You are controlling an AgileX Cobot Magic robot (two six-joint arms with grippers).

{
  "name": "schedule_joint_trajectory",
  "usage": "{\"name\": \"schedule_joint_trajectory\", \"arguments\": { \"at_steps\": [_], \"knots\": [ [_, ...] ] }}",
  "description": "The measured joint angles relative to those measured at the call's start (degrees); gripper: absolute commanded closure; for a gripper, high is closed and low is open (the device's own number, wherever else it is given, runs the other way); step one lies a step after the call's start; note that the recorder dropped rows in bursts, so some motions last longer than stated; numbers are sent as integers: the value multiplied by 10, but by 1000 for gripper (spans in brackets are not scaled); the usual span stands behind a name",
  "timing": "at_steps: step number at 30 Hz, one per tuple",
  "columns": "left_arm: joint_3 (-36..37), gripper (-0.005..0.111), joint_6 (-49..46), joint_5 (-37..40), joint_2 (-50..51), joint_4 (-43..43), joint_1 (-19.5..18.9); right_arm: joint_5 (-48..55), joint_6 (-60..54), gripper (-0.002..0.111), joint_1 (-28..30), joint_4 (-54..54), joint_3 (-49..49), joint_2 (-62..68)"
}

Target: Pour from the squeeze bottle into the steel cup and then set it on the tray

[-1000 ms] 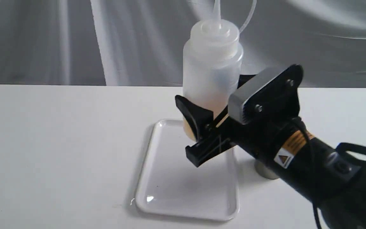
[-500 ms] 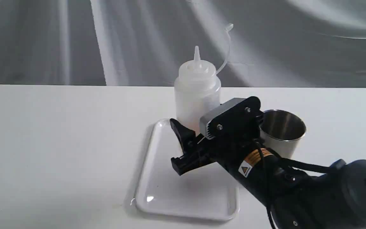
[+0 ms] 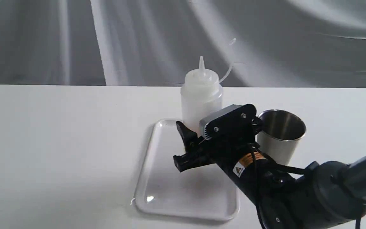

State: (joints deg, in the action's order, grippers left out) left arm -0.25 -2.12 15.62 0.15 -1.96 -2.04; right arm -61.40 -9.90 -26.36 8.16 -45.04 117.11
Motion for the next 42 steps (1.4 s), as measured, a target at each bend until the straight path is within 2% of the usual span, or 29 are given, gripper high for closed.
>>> {"name": "schedule_joint_trajectory", "arguments": {
  "at_steps": [16,42],
  "knots": [
    [0,98,0,0,0,0,0,-13,20,108,1,10,-58,61],
    [0,98,0,0,0,0,0,-23,30,108,1,-23,-63,111]
  ]
}}
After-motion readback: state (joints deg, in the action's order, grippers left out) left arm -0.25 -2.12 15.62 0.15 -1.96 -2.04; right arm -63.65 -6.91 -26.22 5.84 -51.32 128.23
